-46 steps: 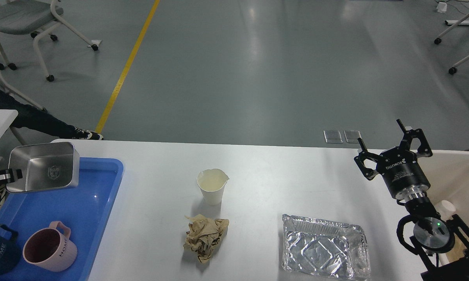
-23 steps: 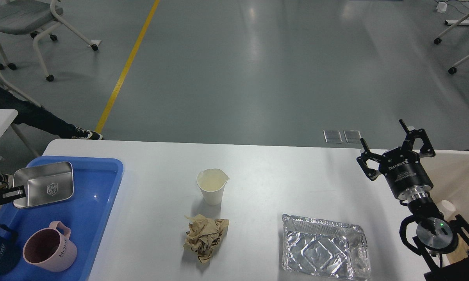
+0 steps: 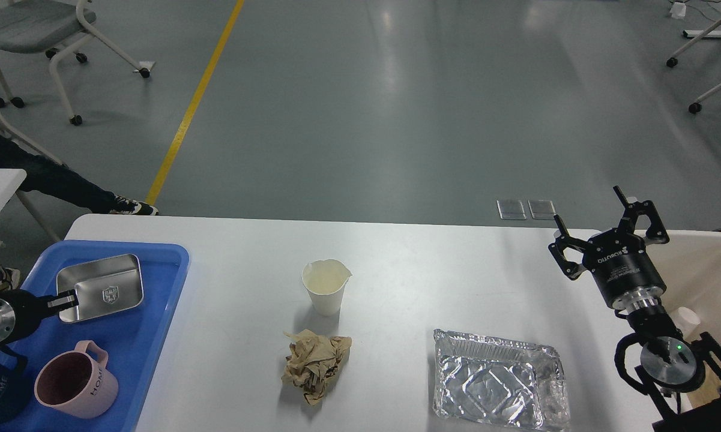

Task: Tidy desktop
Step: 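Release the steel tray and raise the left gripper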

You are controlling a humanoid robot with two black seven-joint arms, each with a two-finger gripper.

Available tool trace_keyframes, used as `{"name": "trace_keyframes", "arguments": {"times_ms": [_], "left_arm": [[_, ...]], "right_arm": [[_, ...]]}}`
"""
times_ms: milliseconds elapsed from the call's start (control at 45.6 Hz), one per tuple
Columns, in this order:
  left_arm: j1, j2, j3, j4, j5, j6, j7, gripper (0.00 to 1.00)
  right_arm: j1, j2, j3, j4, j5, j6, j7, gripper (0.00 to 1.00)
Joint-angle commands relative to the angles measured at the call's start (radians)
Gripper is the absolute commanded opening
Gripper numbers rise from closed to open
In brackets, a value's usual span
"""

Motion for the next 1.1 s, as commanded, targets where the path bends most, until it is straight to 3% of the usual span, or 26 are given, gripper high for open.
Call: {"name": "trace_keyframes", "arguments": {"times_ms": [0,66,110,197,394,592,789,1074], "left_arm": [[0.006,-0.004,0.003,0.003,0.000,0.021,-0.002,0.05],[0.014,-0.006,0.003,0.004,0.000,0.027,-0.002,0.08],[0.014,-0.009,0.003,0.004,0.000,0.029,0.003,0.19],[0.017,-0.027,-0.001,0.004,-0.002,0.031,0.005,0.54],[0.008,-0.026,-0.004,0.004,-0.067,0.023,-0.003,0.87],[-0.018,0.015,-0.061,0.003,-0.233,0.003,-0.003,0.96],[-0.017,0.132,-0.239,-0.010,-0.350,-0.157,-0.003,0.96],[-0.011,0.201,-0.435,-0.011,-0.397,-0.223,0.005,0.96]], "right_arm": [[0.003,0.002,0.002,0.001,0.000,0.000,0.000,1.00],[0.003,0.002,0.000,0.001,0.000,0.000,0.000,1.00],[0.003,0.002,0.000,0.001,0.000,0.000,0.000,1.00],[0.003,0.002,0.000,0.001,0.000,0.000,0.000,1.00],[-0.002,-0.009,0.002,0.002,0.000,0.000,0.000,1.00],[-0.004,-0.014,0.002,0.001,0.000,0.000,0.000,1.00],[0.006,-0.014,0.000,0.001,0.000,-0.011,-0.002,1.00],[0.009,-0.015,-0.001,0.001,-0.002,-0.020,0.000,1.00]]}}
